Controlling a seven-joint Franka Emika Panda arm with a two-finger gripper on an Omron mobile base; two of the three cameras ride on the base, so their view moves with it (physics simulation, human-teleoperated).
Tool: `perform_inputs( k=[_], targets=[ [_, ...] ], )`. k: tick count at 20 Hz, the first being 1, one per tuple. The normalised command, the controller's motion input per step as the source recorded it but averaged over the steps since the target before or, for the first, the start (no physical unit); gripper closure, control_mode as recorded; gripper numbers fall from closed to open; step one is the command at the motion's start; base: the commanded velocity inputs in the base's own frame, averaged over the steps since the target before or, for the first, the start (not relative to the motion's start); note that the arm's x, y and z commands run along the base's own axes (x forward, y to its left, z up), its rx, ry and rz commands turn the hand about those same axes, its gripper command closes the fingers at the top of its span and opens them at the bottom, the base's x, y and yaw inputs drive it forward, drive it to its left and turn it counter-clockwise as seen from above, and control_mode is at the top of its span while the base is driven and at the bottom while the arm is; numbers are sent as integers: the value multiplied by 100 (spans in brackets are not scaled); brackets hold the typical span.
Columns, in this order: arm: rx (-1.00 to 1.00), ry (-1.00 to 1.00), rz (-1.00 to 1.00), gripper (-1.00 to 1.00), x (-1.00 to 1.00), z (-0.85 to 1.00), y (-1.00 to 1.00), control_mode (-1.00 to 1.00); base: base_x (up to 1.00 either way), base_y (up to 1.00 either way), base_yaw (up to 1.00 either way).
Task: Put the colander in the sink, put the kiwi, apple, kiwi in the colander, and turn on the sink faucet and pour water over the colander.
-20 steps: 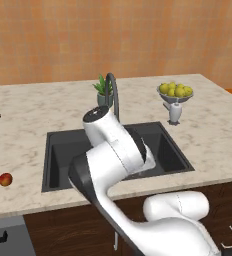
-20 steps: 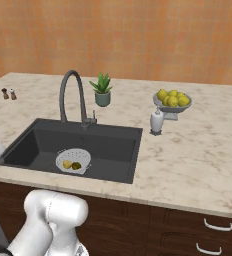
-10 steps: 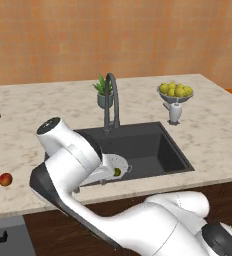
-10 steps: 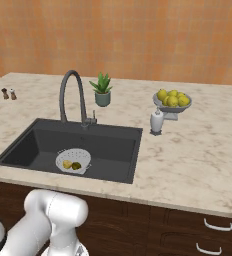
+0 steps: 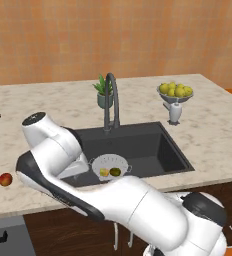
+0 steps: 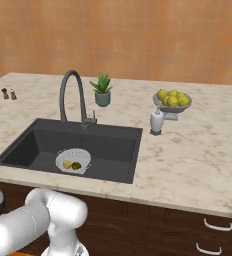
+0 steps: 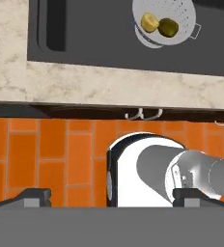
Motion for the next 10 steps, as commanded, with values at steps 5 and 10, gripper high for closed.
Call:
perform_inputs(
  k=[5,10],
  targets=[
    [7,-1,10,-100,40,-19,53,-100,0,0,0],
    [10,0,26,-100,40,-38,58,-100,0,0,0]
  ],
)
